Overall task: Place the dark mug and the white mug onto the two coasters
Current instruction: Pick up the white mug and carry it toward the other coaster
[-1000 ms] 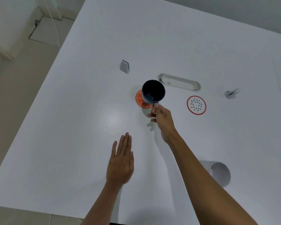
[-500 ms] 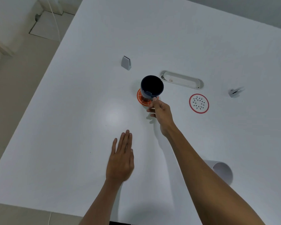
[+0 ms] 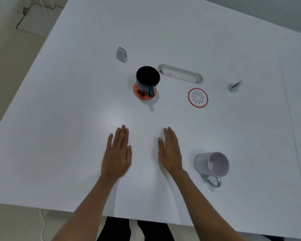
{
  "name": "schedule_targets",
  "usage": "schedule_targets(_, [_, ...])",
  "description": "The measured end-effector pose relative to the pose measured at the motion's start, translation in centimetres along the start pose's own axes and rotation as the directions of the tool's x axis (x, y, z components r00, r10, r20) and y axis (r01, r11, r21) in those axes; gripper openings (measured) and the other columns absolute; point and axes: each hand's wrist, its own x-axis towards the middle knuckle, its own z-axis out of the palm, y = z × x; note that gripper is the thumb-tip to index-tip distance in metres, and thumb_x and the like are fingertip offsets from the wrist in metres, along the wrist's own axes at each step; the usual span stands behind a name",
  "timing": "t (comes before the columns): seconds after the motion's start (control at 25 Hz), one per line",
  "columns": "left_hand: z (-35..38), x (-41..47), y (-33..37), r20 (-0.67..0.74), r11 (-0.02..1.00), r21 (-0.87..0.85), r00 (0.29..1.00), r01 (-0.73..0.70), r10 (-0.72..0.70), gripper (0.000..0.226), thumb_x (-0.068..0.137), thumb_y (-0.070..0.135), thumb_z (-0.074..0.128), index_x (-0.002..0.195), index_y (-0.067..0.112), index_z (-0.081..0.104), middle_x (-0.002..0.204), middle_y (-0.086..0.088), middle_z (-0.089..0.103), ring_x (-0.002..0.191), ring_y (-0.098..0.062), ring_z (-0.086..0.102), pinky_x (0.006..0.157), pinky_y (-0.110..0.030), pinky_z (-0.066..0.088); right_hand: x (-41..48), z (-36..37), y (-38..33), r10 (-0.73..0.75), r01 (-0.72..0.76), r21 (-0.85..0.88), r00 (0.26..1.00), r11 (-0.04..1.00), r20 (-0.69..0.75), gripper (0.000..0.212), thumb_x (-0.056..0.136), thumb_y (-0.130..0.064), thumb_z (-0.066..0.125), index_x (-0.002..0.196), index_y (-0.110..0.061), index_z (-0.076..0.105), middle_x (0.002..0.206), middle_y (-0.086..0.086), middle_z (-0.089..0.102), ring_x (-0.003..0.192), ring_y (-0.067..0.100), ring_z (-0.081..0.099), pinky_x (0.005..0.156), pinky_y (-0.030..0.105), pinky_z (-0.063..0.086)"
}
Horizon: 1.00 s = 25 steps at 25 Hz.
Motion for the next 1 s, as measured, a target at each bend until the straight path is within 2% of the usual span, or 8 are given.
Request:
schedule_targets(0.16, [1.2,-3.2,2.0,0.017,1.0,0.028,1.0,-0.005,0.005,0.066,0.104,0.03,0.031,0.164,0.005,0.016,0.174,-0.013,0.013,0.163,-0.028,0.012,0.132,-0.048,0.016,-5.1,1.5,4.2,-0.139,0.131,-0.24,0.99,0.962,-0.014,0.06,0.107,-0.032,0.026,0.161,-0.018,0.006,0.17,-0.001,-0.001,0.157,0.014,-0.006,0.128,0.035,0.003])
schedule_targets(0.36, [2.5,-6.2,5.1,0.072,0.997,0.059,0.996,-0.054,0.049,0.068,0.104,0.034,0.03,0.164,0.004,0.015,0.174,-0.014,0.011,0.163,-0.029,0.011,0.132,-0.048,0.015,-9.9,1.0,8.0,-0.135,0.123,-0.247,0.99,0.961,-0.031,0.063,0.105,-0.034,0.029,0.161,-0.018,0.004,0.17,-0.001,-0.002,0.157,0.012,-0.006,0.127,0.036,0.004])
schedule_targets(0.44, [3.1,-6.8,6.4,0.078,0.997,0.051,0.996,-0.056,0.051,0.069,0.104,0.035,0.031,0.163,0.003,0.015,0.174,-0.015,0.011,0.163,-0.03,0.012,0.132,-0.048,0.013,-11.4,0.2,8.9,-0.142,0.135,-0.184,0.989,0.974,-0.028,0.061,0.105,-0.033,0.034,0.16,-0.019,0.012,0.17,-0.001,0.006,0.157,0.012,0.002,0.127,0.035,0.01])
schedule_targets(0.56, [3.8,-7.5,8.5,0.08,0.998,0.04,0.996,-0.047,0.044,0.071,0.103,0.037,0.032,0.163,0.002,0.016,0.174,-0.016,0.012,0.162,-0.031,0.012,0.132,-0.048,0.011,-13.3,-2.0,9.4,-0.123,0.118,-0.041,0.982,0.992,-0.14,0.05,0.102,-0.032,0.047,0.151,-0.022,0.038,0.158,0.0,0.036,0.148,0.016,0.033,0.118,0.036,0.035])
schedule_targets(0.64, [4.3,-7.7,10.2,0.078,0.996,0.046,0.994,-0.074,0.071,0.072,0.103,0.038,0.033,0.163,0.001,0.017,0.174,-0.016,0.014,0.162,-0.031,0.014,0.132,-0.048,0.012,-14.7,-4.2,9.8,-0.101,0.126,0.059,0.943,0.99,-0.318,0.033,0.098,-0.028,0.056,0.13,-0.02,0.053,0.136,0.001,0.053,0.131,0.021,0.05,0.104,0.038,0.049])
schedule_targets(0.76, [4.8,-7.3,12.8,0.083,0.997,0.036,0.995,-0.067,0.064,0.073,0.103,0.039,0.032,0.163,0.001,0.016,0.174,-0.016,0.013,0.162,-0.03,0.014,0.132,-0.049,0.014,-15.3,-7.6,10.0,0.111,0.033,0.269,0.858,0.963,-0.502,0.02,0.094,-0.021,0.065,0.107,-0.019,0.049,0.11,-0.003,0.051,0.097,0.02,0.057,0.08,0.03,0.051])
schedule_targets(0.92, [5.1,-7.0,14.8,0.067,0.999,0.003,0.997,0.048,-0.048,0.074,0.102,0.041,0.031,0.164,0.004,0.013,0.175,-0.012,0.01,0.163,-0.027,0.01,0.133,-0.048,0.012,-13.4,-9.0,10.6,0.396,-0.163,0.509,0.831,0.845,-0.39,0.021,0.098,-0.03,0.058,0.105,-0.018,0.043,0.107,-0.007,0.047,0.072,0.014,0.051,0.063,0.016,0.044])
schedule_targets(1.0, [5.1,-7.0,14.8,0.058,0.999,-0.005,0.997,0.047,-0.047,0.074,0.102,0.041,0.032,0.164,0.005,0.013,0.175,-0.01,0.01,0.163,-0.026,0.01,0.133,-0.046,0.01,-12.7,-8.7,11.4,0.423,-0.219,0.551,0.863,0.805,-0.276,0.018,0.102,-0.034,0.049,0.101,-0.016,0.046,0.091,-0.003,0.054,0.063,0.011,0.048,0.061,0.022,0.043])
